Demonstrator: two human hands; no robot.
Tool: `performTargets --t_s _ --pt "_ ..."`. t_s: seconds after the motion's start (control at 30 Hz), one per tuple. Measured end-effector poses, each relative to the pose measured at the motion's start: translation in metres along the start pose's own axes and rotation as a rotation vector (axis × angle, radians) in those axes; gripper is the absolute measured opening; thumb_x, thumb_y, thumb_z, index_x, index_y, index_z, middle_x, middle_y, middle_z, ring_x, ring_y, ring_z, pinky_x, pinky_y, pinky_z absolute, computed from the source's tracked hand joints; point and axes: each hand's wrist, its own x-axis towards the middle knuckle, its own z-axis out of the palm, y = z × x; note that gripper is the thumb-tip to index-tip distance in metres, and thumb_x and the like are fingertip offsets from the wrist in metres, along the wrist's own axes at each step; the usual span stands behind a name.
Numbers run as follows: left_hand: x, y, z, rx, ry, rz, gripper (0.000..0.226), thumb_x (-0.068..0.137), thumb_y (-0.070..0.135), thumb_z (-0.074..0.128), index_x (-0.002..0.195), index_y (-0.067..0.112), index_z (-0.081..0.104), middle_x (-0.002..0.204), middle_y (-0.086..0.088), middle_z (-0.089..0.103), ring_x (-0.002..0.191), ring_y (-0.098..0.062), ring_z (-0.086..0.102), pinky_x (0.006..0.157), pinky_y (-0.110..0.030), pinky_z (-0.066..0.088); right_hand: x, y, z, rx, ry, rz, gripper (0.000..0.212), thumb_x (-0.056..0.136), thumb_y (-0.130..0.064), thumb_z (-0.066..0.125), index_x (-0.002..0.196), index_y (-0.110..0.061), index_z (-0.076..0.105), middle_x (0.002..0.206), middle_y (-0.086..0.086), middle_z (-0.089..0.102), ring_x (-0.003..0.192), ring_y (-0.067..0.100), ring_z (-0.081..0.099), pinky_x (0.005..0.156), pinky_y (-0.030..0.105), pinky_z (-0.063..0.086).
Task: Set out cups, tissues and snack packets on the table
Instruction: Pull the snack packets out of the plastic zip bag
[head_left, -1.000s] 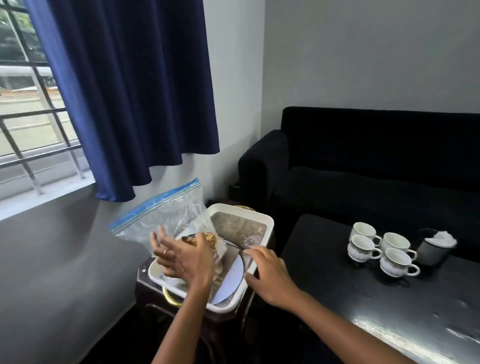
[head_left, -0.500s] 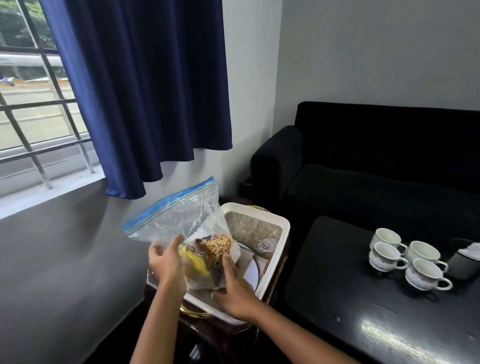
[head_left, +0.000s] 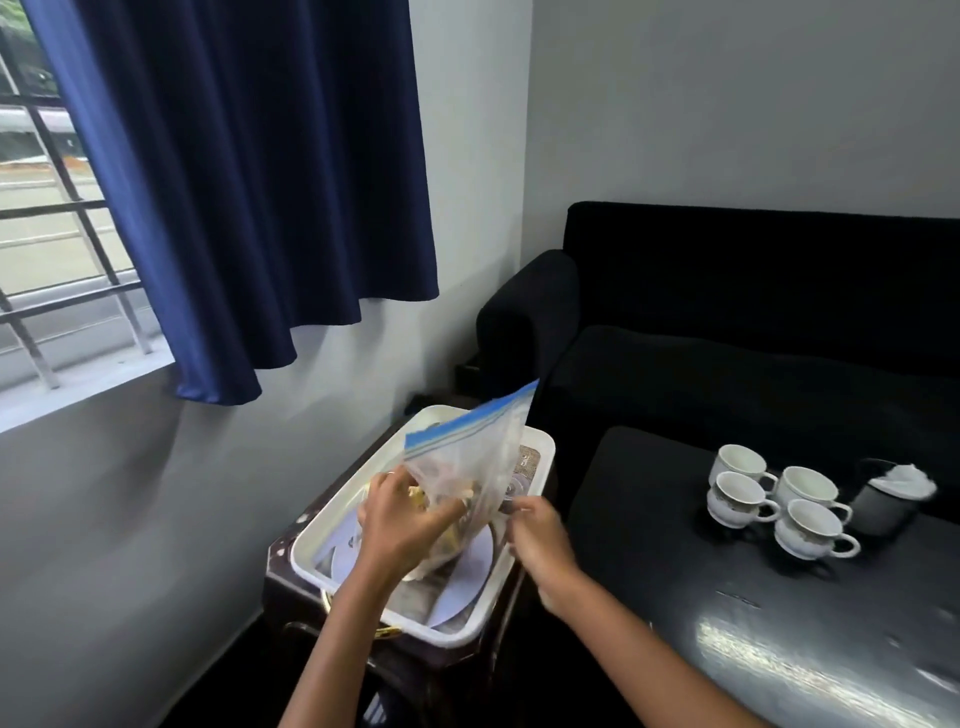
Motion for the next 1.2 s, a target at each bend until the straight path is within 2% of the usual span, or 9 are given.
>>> performTargets --t_s 0.13,0.3,0.37,0.43,0.53,0.67,0.83,1.0,1.2 --pt "-0.003 0.003 0.008 0.295 -0.135 0.125 0.048 0.062 0.053 0.080 0.092 0.022 0.061 0.073 0.008 0.048 0.082 -0.017 0.045 0.074 -0.033 0.032 0.003 -0.011 -0.043 0.152 0.166 0.036 0.030 0.096 -0.024 0.039 0.105 -0.004 0.059 0.094 0.009 0.062 0.093 0.028 0.061 0.089 0.047 0.049" --pt "-0.018 0.017 0.025 0.550 -0.401 0.164 0.073 0.055 0.062 0.077 0.118 0.034 0.053 0.104 0.012 0.046 0.108 -0.012 0.036 0.095 -0.032 0.025 -0.005 -0.022 -0.067 0.207 0.154 0.011 0.058 0.093 -0.046 0.047 0.114 0.008 0.052 0.113 0.021 0.057 0.108 0.038 0.055 0.091 0.051 0.047" --pt "-0.023 0.021 0.031 0.594 -0.507 0.169 0.069 0.055 0.056 0.076 0.118 0.038 0.052 0.114 0.013 0.045 0.119 -0.013 0.032 0.099 -0.032 0.022 -0.011 -0.022 -0.070 0.182 0.113 0.018 0.039 0.091 -0.033 0.053 0.104 0.004 0.058 0.105 0.020 0.062 0.103 0.032 0.060 0.085 0.045 0.051" --pt "-0.026 0.025 0.031 0.524 -0.630 0.156 0.056 0.057 0.044 0.071 0.111 0.044 0.056 0.113 0.018 0.048 0.122 -0.011 0.032 0.104 -0.035 0.026 -0.014 -0.016 -0.073 0.143 0.127 0.008 0.014 0.087 -0.011 0.052 0.079 0.000 0.056 0.076 0.018 0.058 0.072 0.028 0.060 0.065 0.038 0.050" --pt "-0.027 0.027 0.023 0.253 -0.801 0.106 0.045 0.066 0.019 0.061 0.104 0.044 0.061 0.110 0.017 0.061 0.109 -0.007 0.052 0.094 -0.026 0.044 -0.021 -0.001 -0.075 0.081 0.168 0.000 0.012 0.082 0.000 0.046 0.072 -0.005 0.049 0.065 0.009 0.042 0.056 0.017 0.035 0.050 0.028 0.028" --pt "-0.032 0.038 0.028 -0.011 -0.489 0.061 0.019 0.083 0.022 0.059 0.097 0.032 0.068 0.095 0.005 0.069 0.074 -0.011 0.066 0.074 -0.029 0.054 -0.043 0.016 -0.072 0.102 0.146 -0.061 0.020 0.090 -0.005 0.049 0.099 -0.017 0.062 0.083 0.009 0.067 0.067 0.020 0.055 0.056 0.026 0.040" --pt "-0.044 0.061 0.062 -0.048 -0.226 0.121 0.015 0.093 0.031 0.057 0.106 0.030 0.064 0.083 0.015 0.062 0.051 0.005 0.049 0.049 -0.015 0.040 -0.067 0.033 -0.064 0.121 0.147 -0.159 0.016 0.086 -0.011 0.065 0.096 -0.023 0.060 0.089 -0.005 0.068 0.085 0.008 0.064 0.068 0.014 0.048" --pt "-0.058 0.069 0.082 0.100 -0.236 0.115 0.022 0.087 0.046 0.061 0.106 0.035 0.065 0.084 0.012 0.065 0.060 0.003 0.057 0.060 -0.022 0.044 -0.082 0.042 -0.052 0.236 0.100 -0.195 0.019 0.082 -0.008 0.070 0.090 -0.022 0.061 0.084 -0.003 0.072 0.082 0.001 0.067 0.067 0.009 0.047" --pt "-0.058 0.067 0.082 0.157 -0.205 0.061 0.013 0.087 0.035 0.064 0.099 0.035 0.069 0.092 0.020 0.067 0.072 -0.003 0.064 0.074 -0.030 0.053 -0.085 0.055 -0.050 0.324 0.041 -0.173 0.019 0.083 -0.008 0.068 0.094 -0.022 0.061 0.092 -0.002 0.071 0.086 0.002 0.067 0.071 0.015 0.050"
